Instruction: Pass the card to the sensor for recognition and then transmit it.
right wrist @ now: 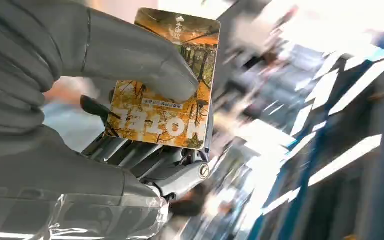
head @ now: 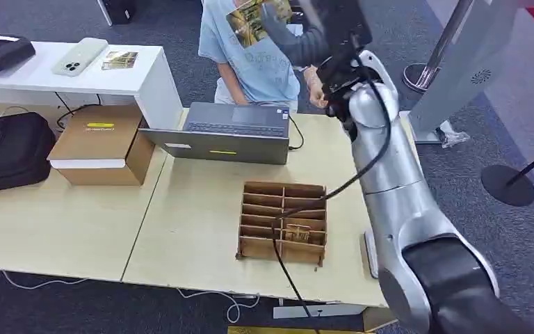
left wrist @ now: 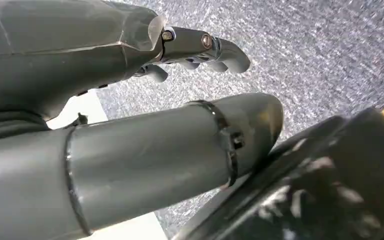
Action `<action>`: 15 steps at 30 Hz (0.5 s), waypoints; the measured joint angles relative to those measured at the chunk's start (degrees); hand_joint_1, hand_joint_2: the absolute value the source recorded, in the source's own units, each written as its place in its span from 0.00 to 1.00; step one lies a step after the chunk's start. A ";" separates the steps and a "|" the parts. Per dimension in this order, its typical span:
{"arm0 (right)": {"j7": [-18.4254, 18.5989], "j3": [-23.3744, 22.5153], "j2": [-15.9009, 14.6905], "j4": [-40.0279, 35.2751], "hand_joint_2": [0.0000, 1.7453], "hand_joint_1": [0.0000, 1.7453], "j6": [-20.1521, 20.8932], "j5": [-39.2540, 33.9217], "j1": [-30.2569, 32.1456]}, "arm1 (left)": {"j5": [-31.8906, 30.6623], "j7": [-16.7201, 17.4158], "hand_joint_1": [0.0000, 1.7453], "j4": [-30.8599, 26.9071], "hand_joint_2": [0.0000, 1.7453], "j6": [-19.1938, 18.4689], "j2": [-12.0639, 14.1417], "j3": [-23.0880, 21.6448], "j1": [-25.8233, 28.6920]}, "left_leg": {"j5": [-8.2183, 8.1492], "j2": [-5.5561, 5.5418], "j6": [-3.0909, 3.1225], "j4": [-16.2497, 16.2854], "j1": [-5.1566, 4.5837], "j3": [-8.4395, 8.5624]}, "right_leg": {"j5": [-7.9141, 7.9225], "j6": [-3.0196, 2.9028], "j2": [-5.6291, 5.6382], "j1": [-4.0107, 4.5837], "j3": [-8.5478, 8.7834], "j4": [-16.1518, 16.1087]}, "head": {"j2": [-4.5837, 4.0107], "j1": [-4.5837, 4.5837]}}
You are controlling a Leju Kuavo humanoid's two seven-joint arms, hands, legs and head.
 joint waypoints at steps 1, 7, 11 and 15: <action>-0.19 -0.37 -1.47 -1.84 1.00 1.00 1.73 -4.43 0.61 | 0.02 0.00 0.00 0.00 0.00 0.09 0.02 0.04 0.09 | 0.00 -0.01 0.01 0.01 0.00 0.00 | 0.00 0.00 -0.02 0.00 0.00 -0.01 | 0.00 -0.02; -0.63 -1.92 -9.64 -9.11 1.00 1.00 8.80 -19.35 3.69 | 0.48 0.04 0.00 0.00 0.00 1.03 0.00 0.46 0.37 | -0.03 0.07 0.05 0.01 -0.03 -0.01 | 0.07 0.09 0.07 -0.03 -0.01 -0.03 | 0.00 0.02; 0.79 -2.51 -12.35 -11.25 1.00 1.00 12.78 -28.34 4.41 | 0.74 0.20 0.00 0.00 0.00 1.01 -0.02 0.81 0.38 | -0.03 0.06 0.05 0.00 -0.01 0.00 | 0.07 0.09 0.07 -0.02 -0.03 -0.01 | 0.00 -0.02; 2.49 -2.62 -14.24 -11.95 1.00 1.00 14.48 -33.53 4.40 | 0.92 0.20 0.00 0.00 0.00 1.03 -0.07 1.40 0.40 | -0.02 0.06 0.04 -0.01 0.00 0.00 | 0.07 0.09 0.08 -0.01 -0.04 0.03 | 0.00 -0.04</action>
